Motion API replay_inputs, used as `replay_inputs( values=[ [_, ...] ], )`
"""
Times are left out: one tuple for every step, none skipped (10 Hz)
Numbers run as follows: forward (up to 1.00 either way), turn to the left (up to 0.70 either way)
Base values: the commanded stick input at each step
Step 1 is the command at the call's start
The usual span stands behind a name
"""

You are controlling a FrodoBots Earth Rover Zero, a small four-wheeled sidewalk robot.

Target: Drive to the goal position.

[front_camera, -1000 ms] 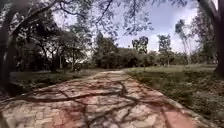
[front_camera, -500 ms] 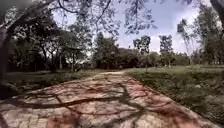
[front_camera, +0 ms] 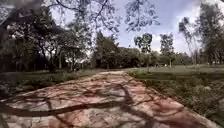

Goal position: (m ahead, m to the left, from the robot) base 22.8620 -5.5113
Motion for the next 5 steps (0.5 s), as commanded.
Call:
replay_inputs(
  values=[
    [0.7, 0.0],
    [0.7, 0.0],
    [0.7, 0.0],
    [0.7, 0.0],
    [0.7, 0.0]
  ],
)
